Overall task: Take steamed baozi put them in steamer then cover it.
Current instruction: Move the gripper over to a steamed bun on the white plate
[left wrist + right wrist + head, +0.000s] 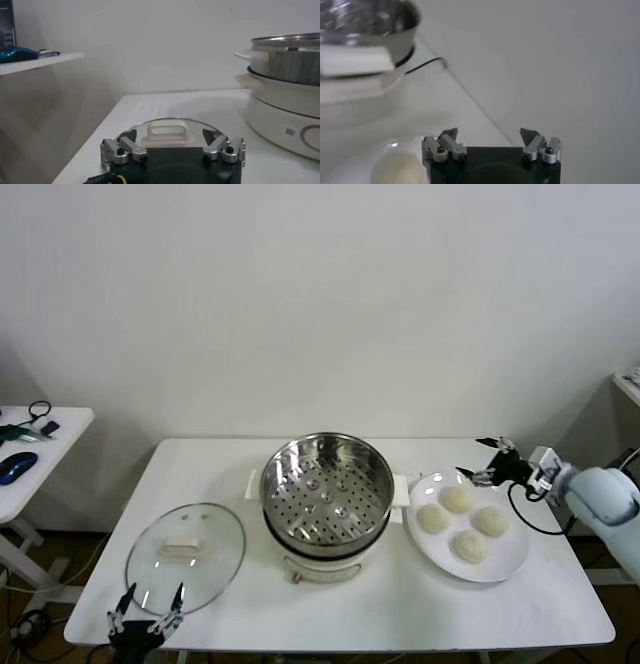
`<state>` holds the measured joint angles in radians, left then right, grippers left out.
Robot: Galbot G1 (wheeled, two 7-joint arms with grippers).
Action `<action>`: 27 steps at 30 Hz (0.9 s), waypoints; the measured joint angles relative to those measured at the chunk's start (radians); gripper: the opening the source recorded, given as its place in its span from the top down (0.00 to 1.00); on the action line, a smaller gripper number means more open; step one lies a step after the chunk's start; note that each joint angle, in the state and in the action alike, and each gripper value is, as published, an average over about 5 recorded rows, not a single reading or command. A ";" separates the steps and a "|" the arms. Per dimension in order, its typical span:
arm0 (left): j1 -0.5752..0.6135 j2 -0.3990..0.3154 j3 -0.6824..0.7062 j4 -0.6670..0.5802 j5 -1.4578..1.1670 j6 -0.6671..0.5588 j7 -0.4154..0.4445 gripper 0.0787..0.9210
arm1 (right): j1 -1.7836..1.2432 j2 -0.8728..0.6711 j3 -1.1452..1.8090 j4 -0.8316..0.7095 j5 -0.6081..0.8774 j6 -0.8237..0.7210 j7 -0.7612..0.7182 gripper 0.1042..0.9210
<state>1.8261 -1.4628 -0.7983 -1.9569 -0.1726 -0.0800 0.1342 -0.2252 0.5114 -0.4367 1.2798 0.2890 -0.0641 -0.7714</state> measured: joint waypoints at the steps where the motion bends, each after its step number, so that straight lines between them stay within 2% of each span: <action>1: 0.002 0.000 0.001 0.000 0.001 -0.002 0.000 0.12 | 0.066 0.003 -0.067 -0.020 -0.010 0.011 -0.031 0.12; 7: 0.007 0.000 0.008 0.000 0.008 -0.009 0.000 0.12 | 0.381 0.034 -0.437 -0.092 -0.028 0.024 -0.152 0.12; 12: 0.007 -0.004 0.011 0.001 0.017 -0.012 -0.001 0.12 | 0.502 0.074 -0.633 -0.135 -0.023 -0.013 -0.198 0.12; 27: 0.008 -0.019 0.015 0.015 0.038 -0.025 -0.003 0.12 | 0.509 0.235 -0.802 -0.294 -0.039 -0.090 -0.215 0.12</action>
<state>1.8344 -1.4815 -0.7830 -1.9422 -0.1342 -0.1046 0.1308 0.2843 0.7464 -1.2383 0.9857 0.2495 -0.1537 -0.9862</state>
